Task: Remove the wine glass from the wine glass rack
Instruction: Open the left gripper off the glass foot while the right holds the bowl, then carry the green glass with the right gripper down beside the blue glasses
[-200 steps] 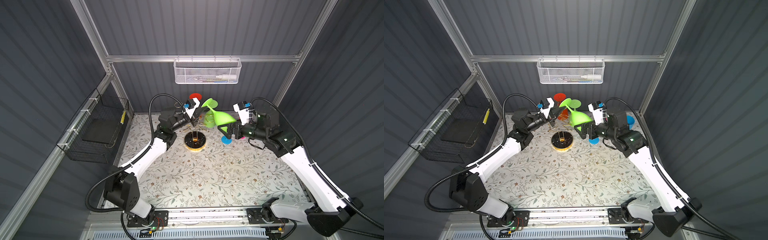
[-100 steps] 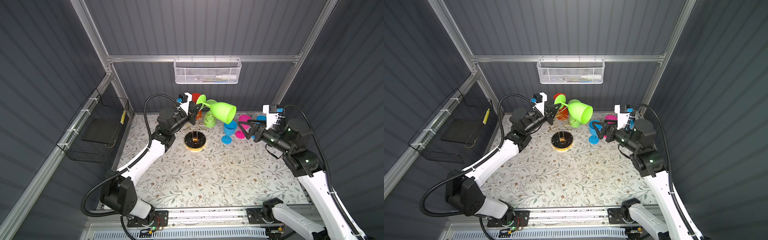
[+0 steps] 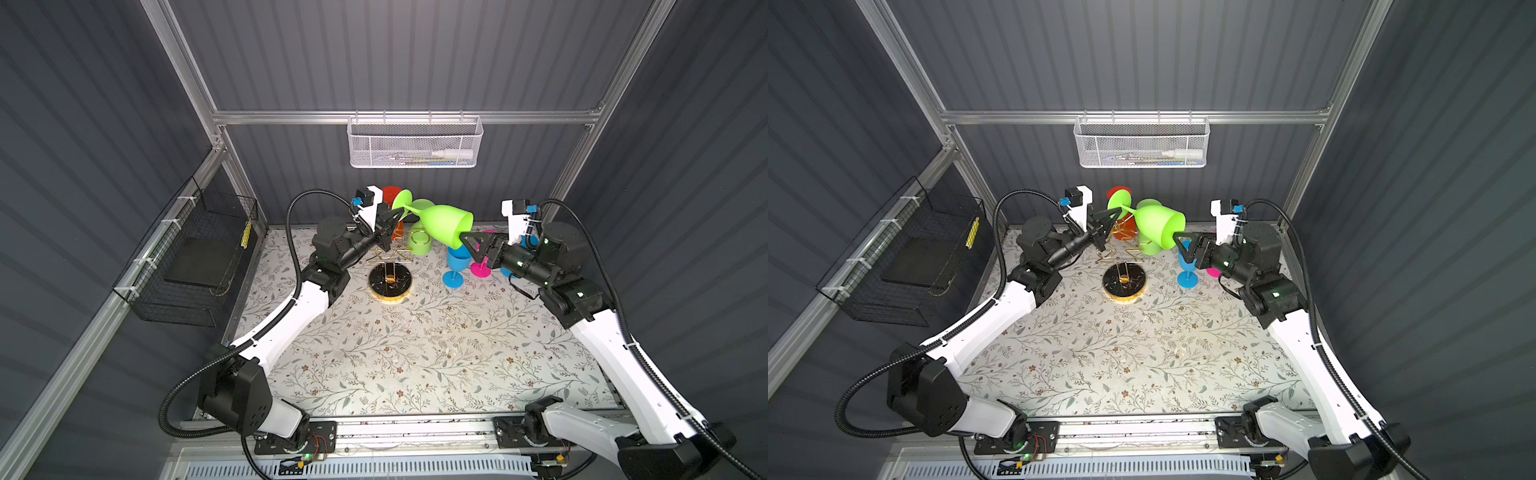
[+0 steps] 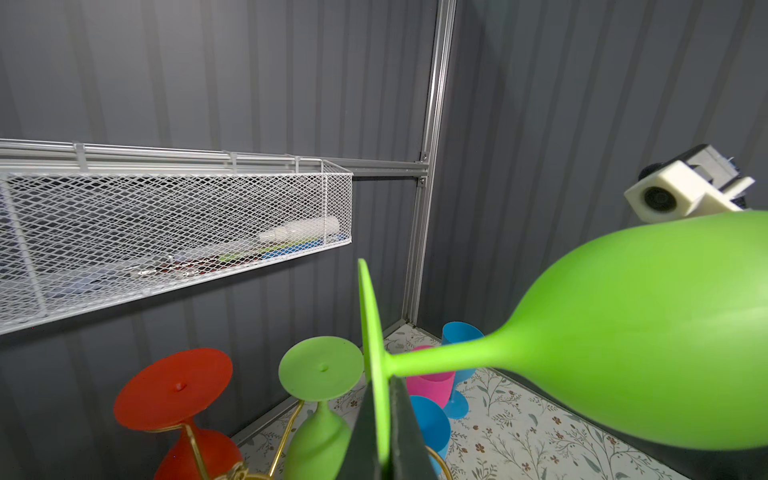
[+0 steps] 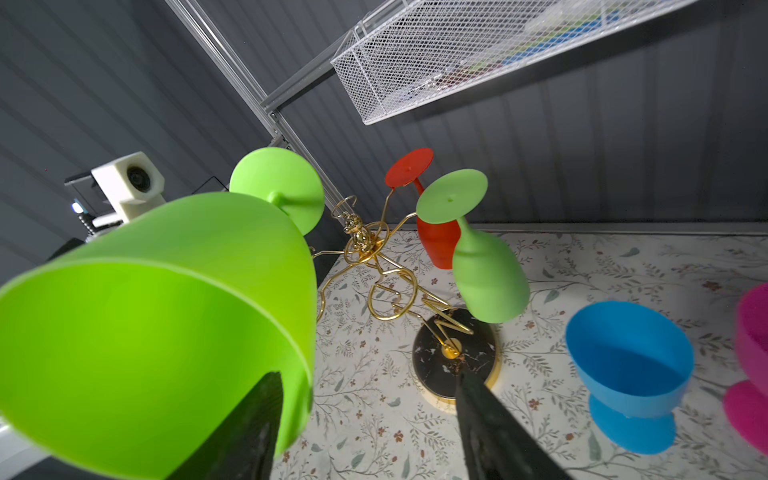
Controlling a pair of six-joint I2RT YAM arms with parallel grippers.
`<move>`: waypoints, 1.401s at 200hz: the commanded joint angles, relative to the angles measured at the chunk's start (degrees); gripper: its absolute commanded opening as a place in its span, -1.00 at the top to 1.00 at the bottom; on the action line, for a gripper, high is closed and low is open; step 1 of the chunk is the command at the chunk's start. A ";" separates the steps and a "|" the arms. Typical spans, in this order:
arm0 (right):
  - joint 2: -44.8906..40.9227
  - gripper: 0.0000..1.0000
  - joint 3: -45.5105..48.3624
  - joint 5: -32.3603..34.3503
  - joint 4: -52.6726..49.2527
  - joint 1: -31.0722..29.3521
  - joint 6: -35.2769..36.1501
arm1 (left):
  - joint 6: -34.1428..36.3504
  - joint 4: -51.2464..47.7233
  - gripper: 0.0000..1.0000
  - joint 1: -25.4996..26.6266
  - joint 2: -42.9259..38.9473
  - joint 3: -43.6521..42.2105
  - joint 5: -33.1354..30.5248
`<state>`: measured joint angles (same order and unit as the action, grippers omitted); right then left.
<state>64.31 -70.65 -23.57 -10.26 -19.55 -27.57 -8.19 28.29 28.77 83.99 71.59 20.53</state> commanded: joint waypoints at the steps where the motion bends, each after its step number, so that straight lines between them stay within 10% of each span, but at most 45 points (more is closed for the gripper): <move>1: 1.52 -0.20 -2.58 1.22 3.02 -1.04 -0.18 | -0.34 1.18 1.00 -0.12 -1.29 -0.49 0.21; 93: 4.10 1.00 -3.49 0.13 5.39 -2.07 -1.13 | 0.98 0.46 0.92 -0.12 -1.44 -1.19 -1.20; 191: -1.88 1.00 -6.55 7.38 -2.01 -0.80 4.66 | 5.11 -0.36 -0.30 -0.21 -5.61 -4.07 -10.85; 280: -13.09 1.00 -13.26 26.21 -41.43 -0.92 16.12 | 10.69 -9.22 -0.99 -0.47 -13.23 -5.78 -31.32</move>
<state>52.49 -82.70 -4.29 -37.17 -20.29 -15.14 0.01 21.47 28.77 72.93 66.96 -3.62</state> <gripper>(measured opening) 0.051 0.983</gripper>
